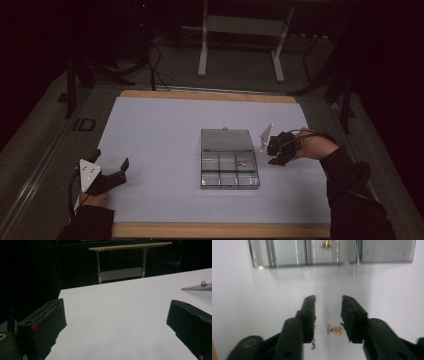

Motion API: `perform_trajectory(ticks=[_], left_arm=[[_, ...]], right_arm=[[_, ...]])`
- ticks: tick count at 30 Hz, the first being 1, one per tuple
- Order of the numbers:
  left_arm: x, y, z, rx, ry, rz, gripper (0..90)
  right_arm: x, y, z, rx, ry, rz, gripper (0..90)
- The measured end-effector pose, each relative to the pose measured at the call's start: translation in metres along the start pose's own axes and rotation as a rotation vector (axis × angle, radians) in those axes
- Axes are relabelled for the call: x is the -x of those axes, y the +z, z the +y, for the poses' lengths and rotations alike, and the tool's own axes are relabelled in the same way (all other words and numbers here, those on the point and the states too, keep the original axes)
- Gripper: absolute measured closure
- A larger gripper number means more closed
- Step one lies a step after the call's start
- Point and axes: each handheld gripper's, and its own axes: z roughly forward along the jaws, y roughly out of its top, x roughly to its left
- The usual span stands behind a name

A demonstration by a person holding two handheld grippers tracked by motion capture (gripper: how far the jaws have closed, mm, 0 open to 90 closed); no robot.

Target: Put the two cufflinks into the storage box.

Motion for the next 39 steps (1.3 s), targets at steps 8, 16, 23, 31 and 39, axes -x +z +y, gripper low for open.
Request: perform_trajectory(ticks=[8, 16, 23, 31, 39], left_arm=[[0.0, 0.0, 0.0, 0.001, 0.002, -0.002, 2.6], [0.0, 0.0, 0.0, 0.001, 0.001, 0.0, 2.6], [0.0, 0.0, 0.0, 0.0, 0.0, -0.001, 2.6], [0.0, 0.0, 0.0, 0.001, 0.002, 0.001, 2.6], [0.001, 0.0, 0.0, 0.001, 0.004, 0.002, 2.6]], right_arm=[[0.002, 0.007, -0.022, -0.046, 0.052, 0.007, 56.3], [0.006, 0.019, -0.041, -0.051, 0.098, 0.023, 57.8], [0.012, 0.037, -0.056, -0.081, 0.145, 0.014, 57.4], [0.017, 0.059, -0.066, -0.101, 0.184, 0.016, 55.9], [0.024, 0.072, -0.07, -0.106, 0.2, 0.032, 56.2]])
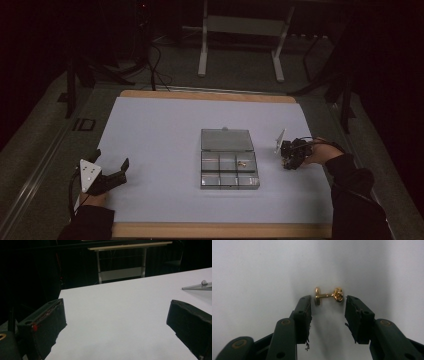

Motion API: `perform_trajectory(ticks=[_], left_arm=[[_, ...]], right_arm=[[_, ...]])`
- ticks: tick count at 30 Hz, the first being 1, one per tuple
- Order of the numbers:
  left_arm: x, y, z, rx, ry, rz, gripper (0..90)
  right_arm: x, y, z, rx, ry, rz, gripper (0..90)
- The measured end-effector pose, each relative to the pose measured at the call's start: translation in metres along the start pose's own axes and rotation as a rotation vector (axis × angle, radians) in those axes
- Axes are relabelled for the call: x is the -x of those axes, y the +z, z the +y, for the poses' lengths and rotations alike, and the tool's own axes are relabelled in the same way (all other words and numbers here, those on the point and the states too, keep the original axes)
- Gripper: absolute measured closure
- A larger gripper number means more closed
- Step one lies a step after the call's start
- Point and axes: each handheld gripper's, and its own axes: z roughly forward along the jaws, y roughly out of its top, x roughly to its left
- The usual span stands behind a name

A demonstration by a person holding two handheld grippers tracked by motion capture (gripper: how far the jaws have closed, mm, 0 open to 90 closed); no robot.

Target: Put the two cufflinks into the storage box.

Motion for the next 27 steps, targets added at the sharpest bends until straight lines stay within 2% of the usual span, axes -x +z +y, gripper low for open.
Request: perform_trajectory(ticks=[8, 13, 20, 27], left_arm=[[0.0, 0.0, 0.0, -0.002, 0.003, 0.001, 2.6], [0.0, 0.0, 0.0, -0.002, 0.002, 0.0, 2.6], [0.0, 0.0, 0.0, -0.002, 0.001, 0.001, 2.6], [0.0, 0.0, 0.0, -0.002, 0.002, 0.0, 2.6]], right_arm=[[0.002, 0.002, 0.007, -0.016, -0.016, 0.016, 57.9], [0.005, 0.002, 0.01, -0.033, -0.018, 0.065, 65.3], [0.005, 0.0, 0.012, -0.04, -0.009, 0.071, 66.5], [-0.002, -0.008, 0.019, -0.026, -0.038, 0.083, 66.6]])
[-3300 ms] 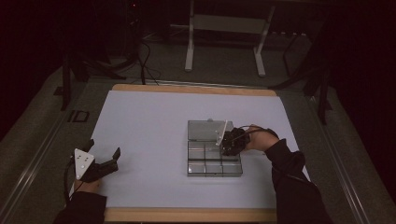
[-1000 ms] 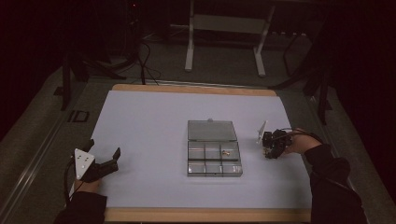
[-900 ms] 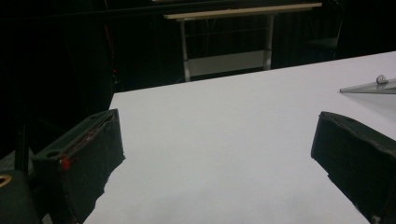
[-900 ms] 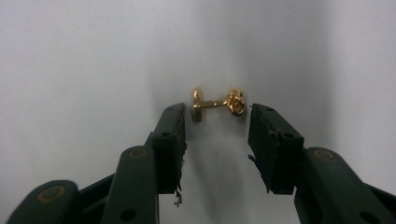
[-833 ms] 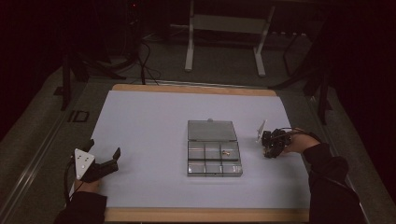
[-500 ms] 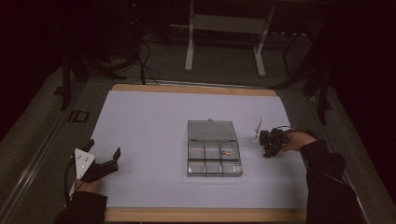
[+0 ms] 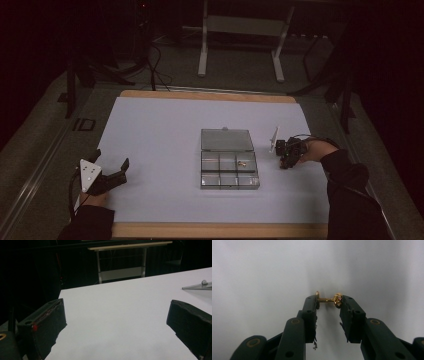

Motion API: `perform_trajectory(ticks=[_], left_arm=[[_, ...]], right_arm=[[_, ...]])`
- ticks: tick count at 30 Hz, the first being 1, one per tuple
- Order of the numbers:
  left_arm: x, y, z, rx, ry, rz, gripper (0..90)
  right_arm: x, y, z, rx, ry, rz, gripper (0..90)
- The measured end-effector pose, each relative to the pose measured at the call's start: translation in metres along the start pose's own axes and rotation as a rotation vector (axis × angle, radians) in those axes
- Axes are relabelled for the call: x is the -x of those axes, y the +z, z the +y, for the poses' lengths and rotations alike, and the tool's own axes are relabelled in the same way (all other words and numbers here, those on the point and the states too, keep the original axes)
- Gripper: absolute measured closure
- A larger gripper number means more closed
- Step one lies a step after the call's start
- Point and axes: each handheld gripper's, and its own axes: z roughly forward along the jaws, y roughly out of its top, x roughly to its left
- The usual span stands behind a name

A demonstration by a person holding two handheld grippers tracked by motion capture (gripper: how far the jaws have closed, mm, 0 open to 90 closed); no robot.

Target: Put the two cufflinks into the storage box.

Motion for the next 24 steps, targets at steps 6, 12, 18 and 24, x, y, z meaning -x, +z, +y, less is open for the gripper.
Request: perform_trajectory(ticks=[6, 12, 18, 24], left_arm=[[0.0, 0.0, 0.0, 0.001, -0.003, -0.002, 2.6], [0.0, 0.0, 0.0, 0.001, -0.003, -0.002, 2.6], [0.0, 0.0, 0.0, 0.002, -0.003, -0.002, 2.6], [0.0, 0.0, 0.0, 0.002, -0.004, -0.002, 2.6]], right_arm=[[-0.006, -0.016, 0.01, 0.035, -0.034, -0.007, 66.6], [-0.013, -0.036, 0.021, 0.091, -0.07, -0.026, 66.6], [-0.023, -0.052, 0.036, 0.136, -0.127, -0.036, 66.7], [-0.03, -0.062, 0.052, 0.206, -0.167, -0.036, 66.6]])
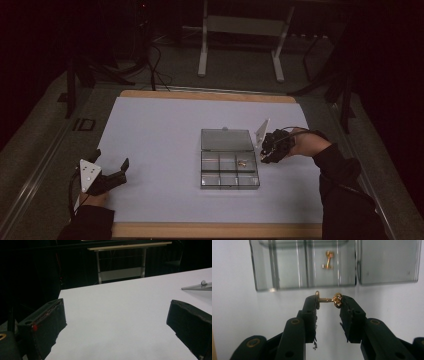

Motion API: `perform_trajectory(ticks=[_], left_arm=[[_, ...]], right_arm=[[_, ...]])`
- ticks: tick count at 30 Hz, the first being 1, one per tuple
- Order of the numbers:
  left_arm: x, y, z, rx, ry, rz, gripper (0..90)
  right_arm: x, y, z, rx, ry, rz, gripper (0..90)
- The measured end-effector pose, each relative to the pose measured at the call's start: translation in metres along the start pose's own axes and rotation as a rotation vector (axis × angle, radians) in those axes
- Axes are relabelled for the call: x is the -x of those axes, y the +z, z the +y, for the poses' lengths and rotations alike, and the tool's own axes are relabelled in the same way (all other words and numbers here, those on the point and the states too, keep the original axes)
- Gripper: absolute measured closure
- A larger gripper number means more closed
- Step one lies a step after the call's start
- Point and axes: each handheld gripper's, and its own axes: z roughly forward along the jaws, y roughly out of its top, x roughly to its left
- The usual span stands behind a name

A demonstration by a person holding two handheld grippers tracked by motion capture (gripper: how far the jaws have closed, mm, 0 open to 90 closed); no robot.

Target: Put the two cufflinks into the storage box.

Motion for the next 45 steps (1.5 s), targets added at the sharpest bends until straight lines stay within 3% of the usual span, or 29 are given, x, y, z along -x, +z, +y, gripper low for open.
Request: perform_trajectory(ticks=[6, 13, 19, 31, 36, 37, 45], left_arm=[[0.0, 0.0, 0.0, 0.001, 0.001, -0.001, 2.6], [0.0, 0.0, 0.0, 0.001, 0.004, -0.002, 2.6], [0.0, 0.0, 0.0, 0.002, 0.006, -0.004, 2.6], [0.0, 0.0, 0.0, 0.004, 0.006, -0.006, 2.6], [0.0, 0.0, 0.0, 0.004, 0.006, -0.007, 2.6], [0.0, 0.0, 0.0, 0.003, 0.006, -0.006, 2.6], [0.0, 0.0, 0.0, 0.004, 0.006, -0.007, 2.6]], right_arm=[[0.0, 0.0, 0.011, 0.051, -0.022, -0.002, 66.6], [0.001, -0.004, 0.018, 0.182, -0.035, 0.002, 66.5], [0.001, 0.006, 0.022, 0.231, -0.054, 0.023, 66.5], [0.007, 0.039, 0.024, 0.12, -0.038, 0.008, 66.5], [0.008, 0.048, 0.025, 0.098, -0.042, 0.004, 66.5], [0.008, 0.053, 0.025, 0.071, -0.036, 0.005, 66.5], [0.01, 0.061, 0.026, 0.037, -0.034, 0.006, 66.5]])
